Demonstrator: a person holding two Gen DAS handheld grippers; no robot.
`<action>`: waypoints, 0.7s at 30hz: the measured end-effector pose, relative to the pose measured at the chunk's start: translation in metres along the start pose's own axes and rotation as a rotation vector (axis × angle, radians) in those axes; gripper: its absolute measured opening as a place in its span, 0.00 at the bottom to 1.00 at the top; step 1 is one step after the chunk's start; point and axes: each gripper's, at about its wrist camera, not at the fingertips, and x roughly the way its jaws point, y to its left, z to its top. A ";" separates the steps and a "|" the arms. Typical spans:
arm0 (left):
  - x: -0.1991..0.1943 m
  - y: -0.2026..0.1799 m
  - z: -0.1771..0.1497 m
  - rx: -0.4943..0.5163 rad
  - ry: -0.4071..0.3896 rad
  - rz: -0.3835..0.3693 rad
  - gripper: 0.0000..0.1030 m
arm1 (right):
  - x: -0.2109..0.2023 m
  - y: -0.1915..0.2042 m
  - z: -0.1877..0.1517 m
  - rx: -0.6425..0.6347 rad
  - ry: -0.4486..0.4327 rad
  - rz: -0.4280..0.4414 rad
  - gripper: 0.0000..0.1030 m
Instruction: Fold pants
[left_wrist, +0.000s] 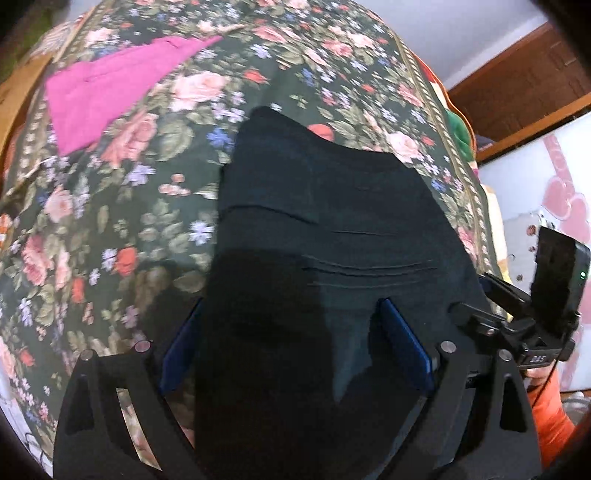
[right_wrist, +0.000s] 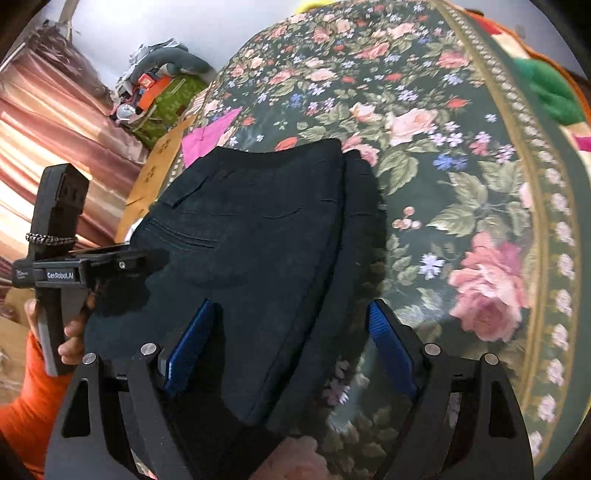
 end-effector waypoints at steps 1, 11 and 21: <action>0.001 -0.002 0.001 0.005 0.007 -0.013 0.90 | 0.003 0.001 0.002 -0.002 0.008 0.013 0.79; -0.011 -0.002 0.002 0.044 -0.049 -0.024 0.49 | 0.000 0.018 0.011 -0.073 0.016 0.008 0.27; -0.056 -0.014 -0.001 0.112 -0.191 0.045 0.25 | -0.034 0.073 0.034 -0.305 -0.157 -0.056 0.19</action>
